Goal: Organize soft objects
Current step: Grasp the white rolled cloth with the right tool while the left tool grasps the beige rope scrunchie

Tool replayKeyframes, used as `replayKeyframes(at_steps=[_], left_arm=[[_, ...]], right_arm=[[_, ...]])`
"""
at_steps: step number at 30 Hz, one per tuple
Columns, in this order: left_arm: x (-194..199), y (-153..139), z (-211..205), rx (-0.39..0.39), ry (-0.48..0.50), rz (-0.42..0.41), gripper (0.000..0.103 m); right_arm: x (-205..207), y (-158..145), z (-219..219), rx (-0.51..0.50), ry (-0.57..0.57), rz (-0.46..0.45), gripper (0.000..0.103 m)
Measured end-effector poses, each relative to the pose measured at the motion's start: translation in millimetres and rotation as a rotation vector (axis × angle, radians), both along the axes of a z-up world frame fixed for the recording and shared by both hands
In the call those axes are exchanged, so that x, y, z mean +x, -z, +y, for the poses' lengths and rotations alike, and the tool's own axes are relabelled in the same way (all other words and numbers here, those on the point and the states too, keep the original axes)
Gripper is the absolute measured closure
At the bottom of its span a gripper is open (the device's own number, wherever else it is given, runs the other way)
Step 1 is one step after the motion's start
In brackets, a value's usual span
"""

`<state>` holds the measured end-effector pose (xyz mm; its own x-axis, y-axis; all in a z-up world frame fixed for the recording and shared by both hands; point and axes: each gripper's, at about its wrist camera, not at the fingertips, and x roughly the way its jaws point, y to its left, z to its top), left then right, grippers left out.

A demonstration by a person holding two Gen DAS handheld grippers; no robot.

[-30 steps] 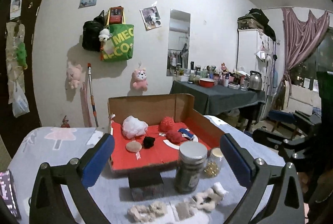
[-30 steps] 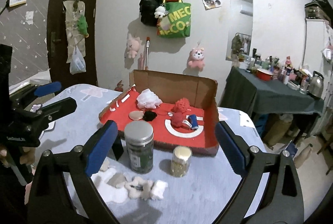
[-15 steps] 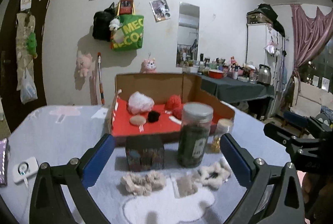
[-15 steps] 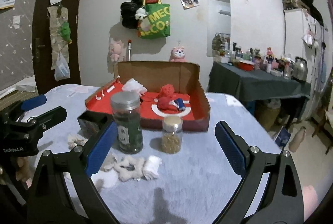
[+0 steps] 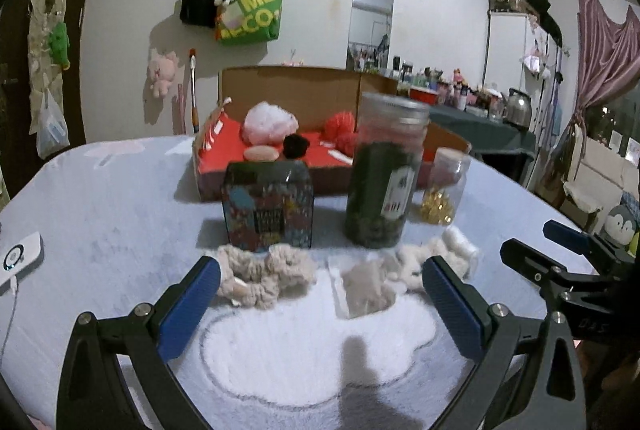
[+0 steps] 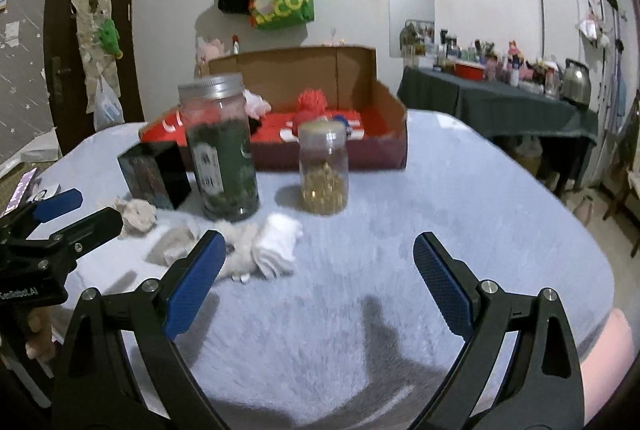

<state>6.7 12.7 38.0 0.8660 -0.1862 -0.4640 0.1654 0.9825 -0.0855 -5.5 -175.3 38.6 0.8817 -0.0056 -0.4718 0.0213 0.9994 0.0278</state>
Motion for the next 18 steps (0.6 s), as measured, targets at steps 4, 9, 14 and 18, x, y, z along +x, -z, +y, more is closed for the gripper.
replayKeyframes(at_steps=[4,9,14,18], left_arm=[[6,7,2,-0.003,-0.003,0.039,0.000],[13,10,7,-0.001,-0.014,0.073,0.000],[24,8,14,0.011,-0.028,0.118,0.000],[37,6,20,0.028,-0.034,0.156,0.000]], right_arm=[[3,9,-2,0.007,0.003,0.025,0.007],[11,15,-5,0.028,0.000,0.058,0.007],[21,16,-8,0.049,-0.003,0.086,0.007],[33,14,-11,0.085,-0.023,0.122,0.007]])
